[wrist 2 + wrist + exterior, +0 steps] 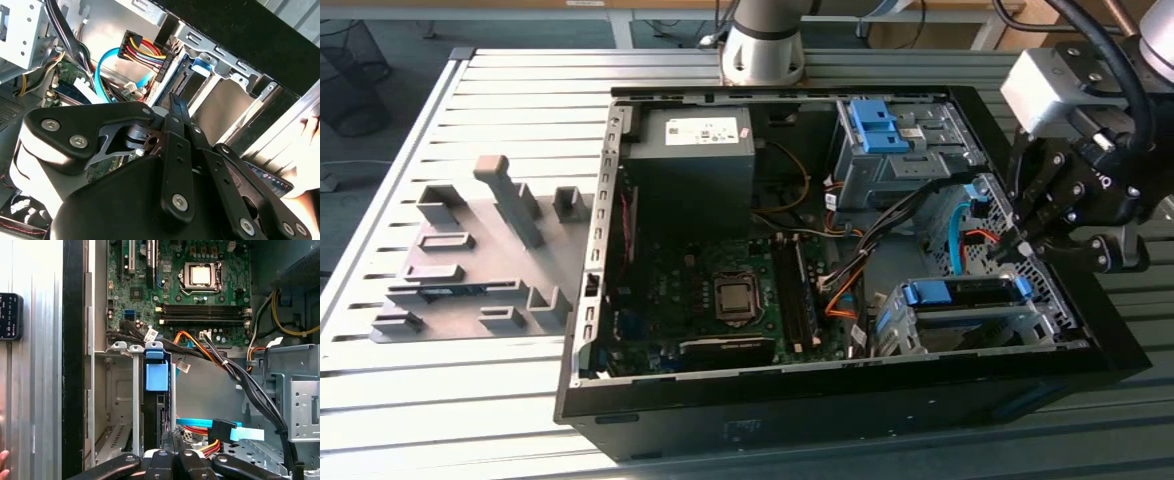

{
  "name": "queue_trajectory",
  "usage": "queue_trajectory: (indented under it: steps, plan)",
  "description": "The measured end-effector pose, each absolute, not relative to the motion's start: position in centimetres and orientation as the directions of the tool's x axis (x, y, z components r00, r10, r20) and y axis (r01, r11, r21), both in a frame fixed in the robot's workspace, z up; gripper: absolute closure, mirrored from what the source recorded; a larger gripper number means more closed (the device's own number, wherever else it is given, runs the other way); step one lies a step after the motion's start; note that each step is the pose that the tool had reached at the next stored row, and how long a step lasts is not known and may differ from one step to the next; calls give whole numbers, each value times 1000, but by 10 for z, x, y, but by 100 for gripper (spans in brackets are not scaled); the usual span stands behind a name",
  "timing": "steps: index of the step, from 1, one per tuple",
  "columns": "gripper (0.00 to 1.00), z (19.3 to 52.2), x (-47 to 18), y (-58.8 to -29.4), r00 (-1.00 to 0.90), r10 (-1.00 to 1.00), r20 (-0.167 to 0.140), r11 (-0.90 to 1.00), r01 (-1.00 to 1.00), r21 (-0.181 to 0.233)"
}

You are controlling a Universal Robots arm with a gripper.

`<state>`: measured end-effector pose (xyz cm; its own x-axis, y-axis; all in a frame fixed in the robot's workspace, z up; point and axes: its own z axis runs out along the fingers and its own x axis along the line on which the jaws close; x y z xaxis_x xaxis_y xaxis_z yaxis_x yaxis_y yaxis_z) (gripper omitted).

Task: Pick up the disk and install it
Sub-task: 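Insert the first disk wire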

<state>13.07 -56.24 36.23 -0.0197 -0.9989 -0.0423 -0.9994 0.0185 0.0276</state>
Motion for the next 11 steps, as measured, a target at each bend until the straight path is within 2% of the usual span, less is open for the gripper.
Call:
queue_trajectory:
  steps: [7, 9, 11]
  plan:
    - [88, 362, 131, -562, -20, -999, -42, 18, -999, 28]
    - [81, 362, 131, -562, -20, -999, -42, 18, -999, 28]
    - [81, 362, 131, -562, -20, -999, -42, 18, -999, 28]
